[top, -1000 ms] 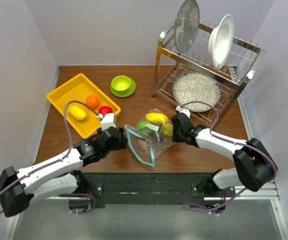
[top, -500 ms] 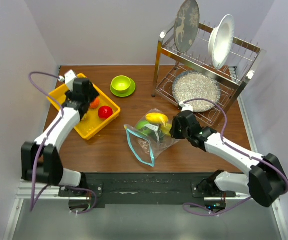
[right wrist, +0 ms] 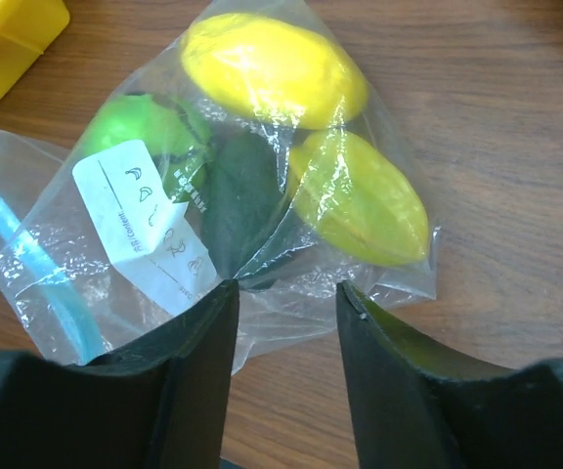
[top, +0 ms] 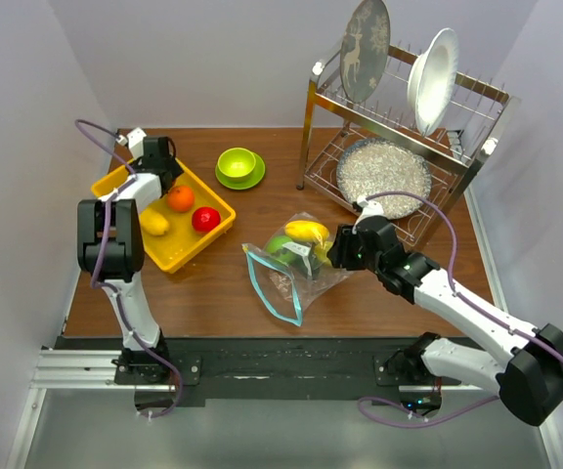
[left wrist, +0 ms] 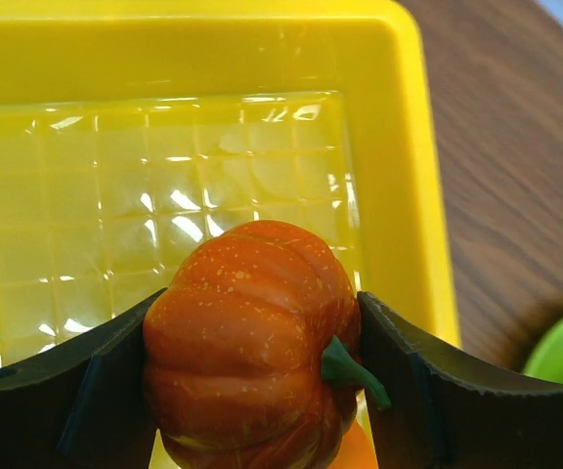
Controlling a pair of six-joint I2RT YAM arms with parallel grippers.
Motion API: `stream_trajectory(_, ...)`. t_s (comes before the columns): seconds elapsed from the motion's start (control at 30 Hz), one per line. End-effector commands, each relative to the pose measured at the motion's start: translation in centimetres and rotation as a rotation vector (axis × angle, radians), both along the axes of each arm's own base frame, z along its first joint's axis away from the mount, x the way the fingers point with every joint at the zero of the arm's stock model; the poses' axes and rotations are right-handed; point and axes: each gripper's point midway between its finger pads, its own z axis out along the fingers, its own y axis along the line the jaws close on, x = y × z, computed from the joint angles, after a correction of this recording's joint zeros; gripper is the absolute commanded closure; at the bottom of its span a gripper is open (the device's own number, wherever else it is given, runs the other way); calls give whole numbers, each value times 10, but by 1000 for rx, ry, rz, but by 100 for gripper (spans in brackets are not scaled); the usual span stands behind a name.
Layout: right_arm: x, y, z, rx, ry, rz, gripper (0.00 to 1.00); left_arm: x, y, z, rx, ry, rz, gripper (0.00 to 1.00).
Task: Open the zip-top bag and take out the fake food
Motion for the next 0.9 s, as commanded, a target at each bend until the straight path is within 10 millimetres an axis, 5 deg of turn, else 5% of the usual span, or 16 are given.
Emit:
stream_trajectory(0.0, 2, 6, 23, 20, -47, 39, 46, 28, 21, 35, 61, -130, -22, 39)
stream_trajectory(0.07, 2, 5, 23, 11, -47, 44, 41, 27, 22, 41, 71, -130, -25, 18)
stream_trajectory(0.2, 2, 1, 24, -3, -51, 28, 26, 11, 32, 63, 87, -116, 44, 2)
stream_trajectory(0.33, 1, 0, 27, -5, -52, 27, 22, -3, 34, 87, 98, -92, 62, 0)
stream_trajectory(0.37, 2, -2, 28, -10, -54, 20, 22, -8, 33, 101, 84, -119, 70, 4)
stream_trajectory(0.43, 3, -4, 28, -15, -57, 9, 22, -21, 22, 100, 39, -128, 41, 14)
stream_trajectory(0.47, 5, -5, 27, -23, -57, -2, 22, -30, 17, 118, 20, -180, 30, 23)
stream_trajectory(0.5, 6, -6, 27, -28, -57, -9, 22, -45, 9, 103, -3, -153, 19, 27)
stream_trajectory(0.57, 9, -6, 28, -37, -52, -16, 22, -62, -6, 121, -42, -219, -13, 38)
stream_trajectory(0.6, 12, -8, 26, -53, -45, -32, 23, -75, -19, 105, -59, -187, -30, 41)
stream_trajectory(0.67, 15, -9, 31, -56, -52, -48, 23, -95, -41, 115, -91, -227, -70, 50)
stream_trajectory(0.7, 17, -10, 31, -62, -55, -63, 23, -111, -62, 96, -98, -192, -104, 52)
stream_trajectory(0.77, 20, -11, 33, -56, -65, -81, 23, -133, -86, 99, -157, -238, -141, 60)
stream_trajectory(0.8, 21, -11, 33, -54, -66, -84, 23, -153, -109, 71, -186, -192, -199, 61)
stream_trajectory(0.87, 24, -7, 33, -44, -60, -91, 23, -174, -130, 69, -252, -231, -235, 65)
